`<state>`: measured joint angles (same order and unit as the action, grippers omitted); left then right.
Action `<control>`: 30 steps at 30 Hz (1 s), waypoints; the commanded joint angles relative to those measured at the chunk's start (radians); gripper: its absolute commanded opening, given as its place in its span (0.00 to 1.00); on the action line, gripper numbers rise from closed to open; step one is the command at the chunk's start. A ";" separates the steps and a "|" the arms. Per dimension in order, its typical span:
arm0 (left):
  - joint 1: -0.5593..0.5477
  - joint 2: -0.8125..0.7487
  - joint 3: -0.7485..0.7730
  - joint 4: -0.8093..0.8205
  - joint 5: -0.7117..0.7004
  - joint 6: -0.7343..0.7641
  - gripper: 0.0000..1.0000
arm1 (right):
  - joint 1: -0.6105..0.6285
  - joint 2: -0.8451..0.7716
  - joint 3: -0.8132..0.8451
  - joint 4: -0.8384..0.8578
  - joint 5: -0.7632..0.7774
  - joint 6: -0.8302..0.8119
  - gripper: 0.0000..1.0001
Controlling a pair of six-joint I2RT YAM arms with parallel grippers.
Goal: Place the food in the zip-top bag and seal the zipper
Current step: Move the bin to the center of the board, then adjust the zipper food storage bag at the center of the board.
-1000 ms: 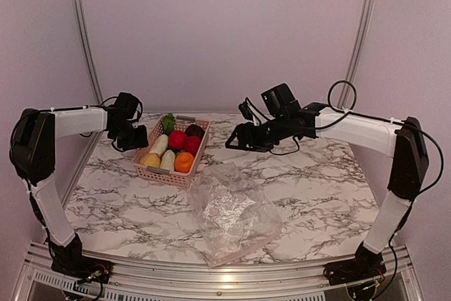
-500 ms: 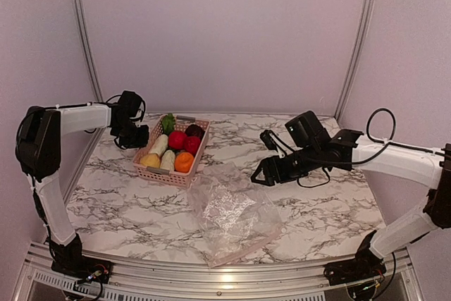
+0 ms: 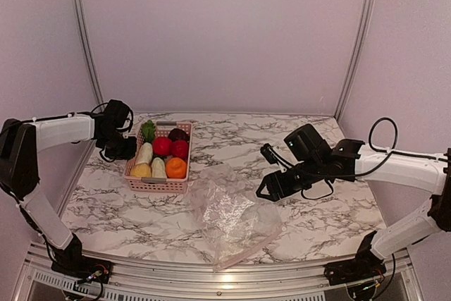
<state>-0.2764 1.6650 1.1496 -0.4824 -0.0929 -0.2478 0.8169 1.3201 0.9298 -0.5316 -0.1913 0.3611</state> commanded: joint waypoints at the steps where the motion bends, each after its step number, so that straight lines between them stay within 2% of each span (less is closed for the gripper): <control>1: 0.005 -0.115 -0.092 -0.041 -0.035 0.054 0.00 | 0.056 -0.002 -0.008 -0.030 0.044 -0.050 0.64; 9: 0.005 -0.282 -0.256 -0.043 -0.085 0.103 0.00 | 0.061 0.089 0.008 0.010 0.072 -0.076 0.76; 12: 0.005 -0.311 -0.279 -0.036 -0.052 0.120 0.00 | 0.062 0.137 0.015 0.066 0.037 -0.103 0.80; 17: 0.005 -0.319 -0.285 -0.011 -0.012 0.135 0.00 | 0.062 0.253 0.060 0.171 -0.059 -0.152 0.81; 20: 0.005 -0.313 -0.291 0.027 0.049 0.140 0.00 | 0.062 0.310 0.086 0.229 -0.076 -0.142 0.70; 23: 0.006 -0.302 -0.285 0.051 0.080 0.127 0.01 | 0.058 0.343 0.110 0.234 -0.079 -0.133 0.43; 25: 0.005 -0.298 -0.277 0.061 0.080 0.113 0.08 | 0.050 0.335 0.108 0.232 -0.075 -0.118 0.28; 28: 0.004 -0.298 -0.260 0.082 0.085 0.088 0.20 | 0.020 0.267 0.062 0.238 -0.069 -0.084 0.18; 30: 0.005 -0.297 -0.236 0.084 0.088 0.073 0.25 | -0.017 0.212 0.027 0.232 -0.064 -0.063 0.12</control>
<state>-0.2710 1.3647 0.8703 -0.4404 -0.0406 -0.1520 0.8524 1.6356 0.9913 -0.3260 -0.2584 0.2512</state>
